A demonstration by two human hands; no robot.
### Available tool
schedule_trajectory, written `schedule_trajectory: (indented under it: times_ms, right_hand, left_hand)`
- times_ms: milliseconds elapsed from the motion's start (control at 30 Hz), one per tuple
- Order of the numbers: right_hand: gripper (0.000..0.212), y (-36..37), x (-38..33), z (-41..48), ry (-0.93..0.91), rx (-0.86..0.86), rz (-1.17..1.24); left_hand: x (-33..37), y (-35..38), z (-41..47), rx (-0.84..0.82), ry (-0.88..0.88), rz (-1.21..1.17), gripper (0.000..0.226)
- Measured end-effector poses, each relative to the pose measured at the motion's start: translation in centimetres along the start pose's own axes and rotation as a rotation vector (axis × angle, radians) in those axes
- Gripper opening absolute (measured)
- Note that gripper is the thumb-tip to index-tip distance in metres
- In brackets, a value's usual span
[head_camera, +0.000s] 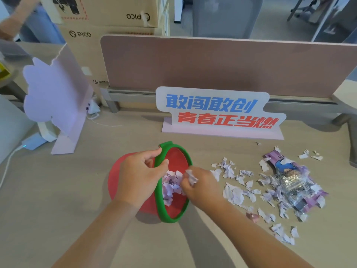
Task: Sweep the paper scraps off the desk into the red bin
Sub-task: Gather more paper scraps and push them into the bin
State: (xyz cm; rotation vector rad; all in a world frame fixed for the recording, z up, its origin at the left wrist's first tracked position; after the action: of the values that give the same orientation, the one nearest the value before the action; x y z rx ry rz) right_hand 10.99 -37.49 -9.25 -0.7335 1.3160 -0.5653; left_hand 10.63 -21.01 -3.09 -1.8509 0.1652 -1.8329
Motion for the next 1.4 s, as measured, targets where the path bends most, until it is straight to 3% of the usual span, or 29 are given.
schedule_trajectory:
  times_ms: [100, 200, 267, 400, 467, 533, 633, 733, 833, 900, 1267, 1400]
  right_hand:
    - [0.042, 2.6, -4.0, 1.3, -0.164, -0.113, -0.128]
    - [0.033, 6.1, -5.2, 2.4, -0.241, -0.296, -0.363]
    - [0.043, 7.3, -5.3, 2.4, -0.242, -0.377, -0.454]
    - [0.058, 6.3, -4.6, 1.1, -0.235, -0.357, -0.428]
    - [0.057, 5.4, -3.9, 0.0, -0.266, -0.287, -0.312]
    - [0.046, 3.3, -2.5, -1.1, -0.251, -0.106, -0.146]
    - [0.036, -0.7, 3.2, -3.9, 0.009, 0.221, 0.004]
    - [0.046, -2.9, 10.8, -7.6, 0.332, 0.380, -0.154]
    - [0.076, -2.4, 16.9, -10.5, 0.590, 0.232, -0.337]
    - [0.089, -1.9, 19.3, -11.3, 0.655, 0.136, -0.360]
    - [0.096, -0.3, 18.6, -1.7, 0.519, -0.001, -0.396]
    - [0.093, 1.8, 17.3, 1.7, 0.427, -0.134, -0.405]
  left_hand:
    - [0.1, 0.1, -0.2, -0.022, -0.005, -0.032, 0.030]
    - [0.2, -0.1, -0.4, -0.035, -0.016, -0.056, 0.030]
    - [0.3, -0.4, -0.5, -0.030, -0.007, -0.049, 0.030]
    - [0.1, -0.2, -0.8, -0.041, 0.005, -0.067, 0.030]
    - [0.2, 0.5, -0.9, -0.060, 0.020, -0.051, 0.030]
    - [0.7, 1.6, -1.1, -0.075, 0.055, -0.013, 0.030]
    - [1.4, 3.3, -1.2, -0.094, 0.103, 0.032, 0.032]
    - [2.1, 4.9, -1.2, -0.114, 0.146, 0.072, 0.034]
    - [2.4, 5.8, -1.0, -0.115, 0.176, 0.112, 0.035]
    - [2.5, 6.3, -0.8, -0.117, 0.189, 0.137, 0.035]
    - [2.0, 6.5, 0.6, -0.073, 0.123, 0.149, 0.034]
    - [2.0, 6.2, 1.0, -0.050, 0.124, 0.130, 0.034]
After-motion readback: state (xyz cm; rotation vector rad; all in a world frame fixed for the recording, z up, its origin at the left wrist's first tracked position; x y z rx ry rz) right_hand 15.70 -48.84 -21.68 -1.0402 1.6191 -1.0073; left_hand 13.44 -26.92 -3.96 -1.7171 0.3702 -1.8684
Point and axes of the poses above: each hand's wrist, its own z-axis towards the middle knuckle, its own y-axis out of the palm, x = y × z, the point moved 7 cm from there along z, towards the middle knuckle, and after that the axes turned 4 degrees about -z, right-handed, at the moved point
